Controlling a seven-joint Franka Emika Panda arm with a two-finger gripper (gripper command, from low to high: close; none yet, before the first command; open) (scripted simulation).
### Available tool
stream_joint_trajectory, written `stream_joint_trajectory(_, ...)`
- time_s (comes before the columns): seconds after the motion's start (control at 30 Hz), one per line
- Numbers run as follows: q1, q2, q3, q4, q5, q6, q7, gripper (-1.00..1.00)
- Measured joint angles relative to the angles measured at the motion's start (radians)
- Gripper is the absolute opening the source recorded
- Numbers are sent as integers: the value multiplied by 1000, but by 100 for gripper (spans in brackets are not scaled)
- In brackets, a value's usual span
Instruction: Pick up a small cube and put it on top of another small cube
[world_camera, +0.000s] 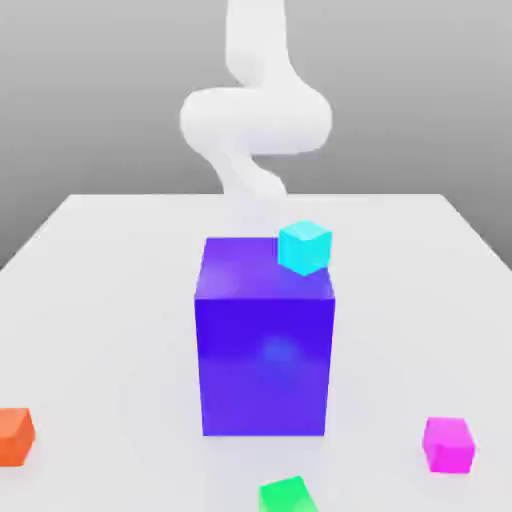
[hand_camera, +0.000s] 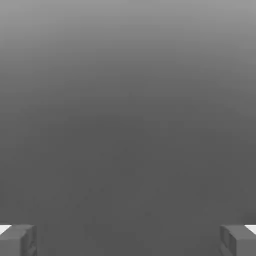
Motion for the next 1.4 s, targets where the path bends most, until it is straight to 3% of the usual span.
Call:
stream_joint_trajectory(0.27,217,299,-65,-41,104,108,-344,0)
stream_joint_trajectory(0.57,357,625,-22,-86,181,229,-695,0)
stream_joint_trajectory(0.73,422,797,6,-114,136,305,-828,0)
stream_joint_trajectory(0.93,479,991,4,-138,-8,408,-892,0)
stream_joint_trajectory(1.07,480,1123,8,-115,-15,510,-898,0)
stream_joint_trajectory(1.1,477,1147,12,-111,-12,529,-901,-100)
stream_joint_trajectory(1.4,482,1098,5,-121,-22,488,-894,-100)
